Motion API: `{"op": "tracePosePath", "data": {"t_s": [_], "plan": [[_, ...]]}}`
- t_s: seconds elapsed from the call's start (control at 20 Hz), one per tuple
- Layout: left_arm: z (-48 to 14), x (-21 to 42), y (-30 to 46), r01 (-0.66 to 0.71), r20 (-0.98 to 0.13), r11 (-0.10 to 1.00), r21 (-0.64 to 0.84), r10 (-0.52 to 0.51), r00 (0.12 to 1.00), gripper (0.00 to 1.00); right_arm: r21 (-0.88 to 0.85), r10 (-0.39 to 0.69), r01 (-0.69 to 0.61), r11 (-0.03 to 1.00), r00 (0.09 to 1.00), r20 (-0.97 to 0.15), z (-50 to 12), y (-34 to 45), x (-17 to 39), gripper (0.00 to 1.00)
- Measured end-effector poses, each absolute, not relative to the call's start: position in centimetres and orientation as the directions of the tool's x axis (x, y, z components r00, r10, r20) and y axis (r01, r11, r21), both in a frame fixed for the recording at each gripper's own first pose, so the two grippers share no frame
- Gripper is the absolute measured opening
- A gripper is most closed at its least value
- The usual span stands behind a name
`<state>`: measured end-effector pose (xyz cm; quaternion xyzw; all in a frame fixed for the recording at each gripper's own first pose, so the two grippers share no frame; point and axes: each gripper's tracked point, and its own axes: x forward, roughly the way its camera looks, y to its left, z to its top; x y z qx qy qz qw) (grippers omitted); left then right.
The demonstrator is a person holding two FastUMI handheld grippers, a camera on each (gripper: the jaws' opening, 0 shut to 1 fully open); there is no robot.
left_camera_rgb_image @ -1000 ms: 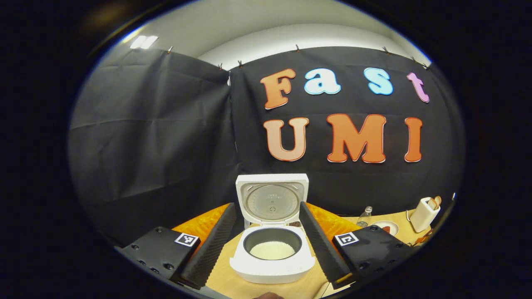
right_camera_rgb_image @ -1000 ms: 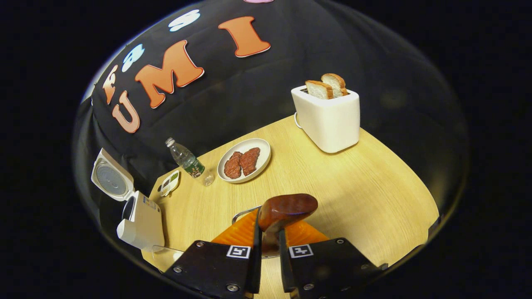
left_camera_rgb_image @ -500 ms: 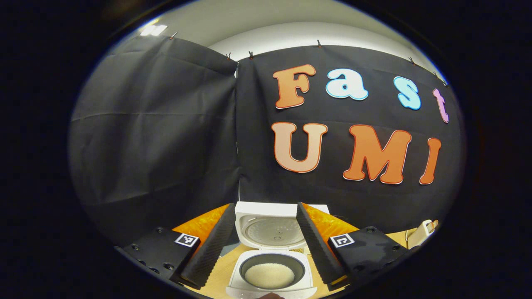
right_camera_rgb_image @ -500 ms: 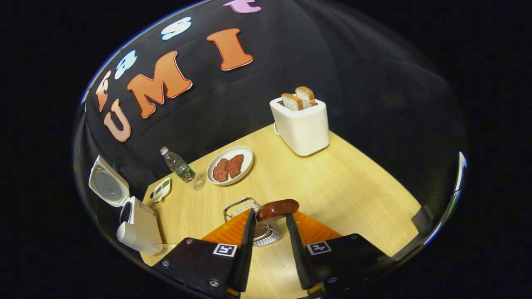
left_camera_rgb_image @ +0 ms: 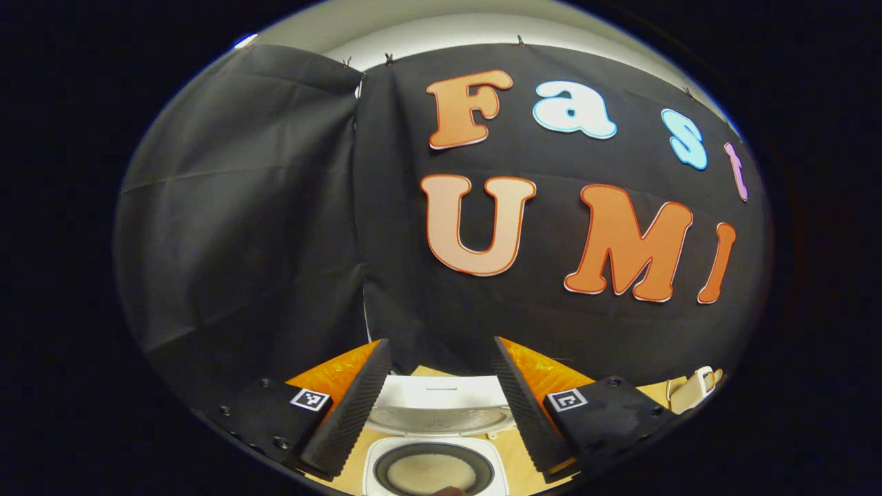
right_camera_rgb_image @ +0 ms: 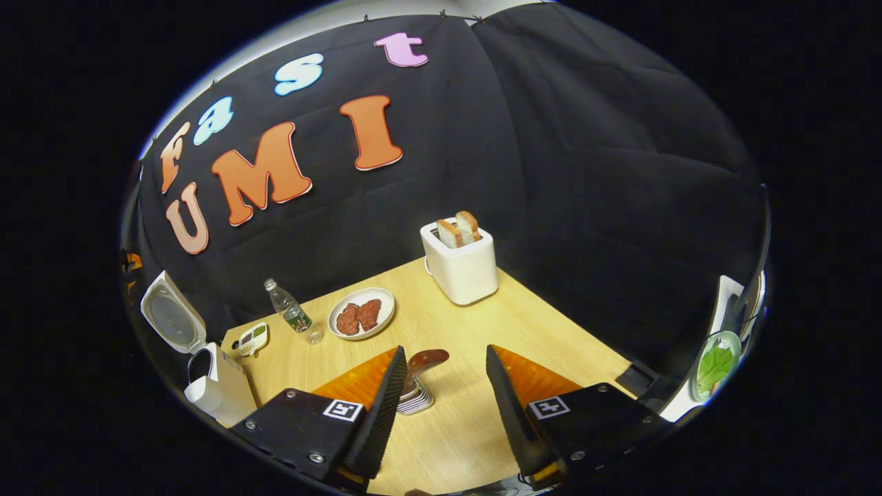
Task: Close the left gripper, press the button to open the rice cooker; take a wooden spoon from the chopstick holder with the right hand, scoop a spoonful of rice and pour it into the rice cooker, then put the wooden spoon back into the chopstick holder.
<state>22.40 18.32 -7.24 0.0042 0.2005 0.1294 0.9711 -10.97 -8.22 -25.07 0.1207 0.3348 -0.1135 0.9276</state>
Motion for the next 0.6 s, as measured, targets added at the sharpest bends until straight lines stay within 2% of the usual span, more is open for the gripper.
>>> {"op": "tracePosePath", "data": {"t_s": [0.15,0.25,0.3,0.4,0.45,0.6], "plan": [[-10.3,25.2,18.6,-0.236,-0.463,0.971,0.035,0.225,0.857,0.99,0.103,-0.187,0.319,0.942,0.755,-0.628,-23.4,-9.5,-12.6,0.77],[-12.7,25.8,20.0,-0.285,-0.514,0.957,0.054,0.271,0.814,0.99,0.092,-0.211,0.339,0.936,0.751,-0.625,-22.8,-10.1,-13.8,0.79],[-13.1,25.3,20.5,-0.322,-0.527,0.943,0.084,0.316,0.789,1.0,0.089,-0.218,0.347,0.933,0.748,-0.627,-22.9,-10.2,-14.3,0.8],[-13.3,25.8,21.2,-0.329,-0.525,0.936,0.125,0.344,0.779,0.99,0.076,-0.233,0.362,0.929,0.731,-0.641,-23.3,-10.4,-14.9,0.79],[-14.0,25.5,21.1,-0.31,-0.557,0.936,0.166,0.349,0.753,0.99,0.073,-0.225,0.355,0.932,0.725,-0.651,-23.7,-10.1,-15.2,0.79],[-14.9,23.6,19.6,-0.276,-0.638,0.949,0.153,0.308,0.706,1.0,0.092,-0.183,0.314,0.945,0.74,-0.647,-23.7,-8.4,-14.1,0.8]]}}
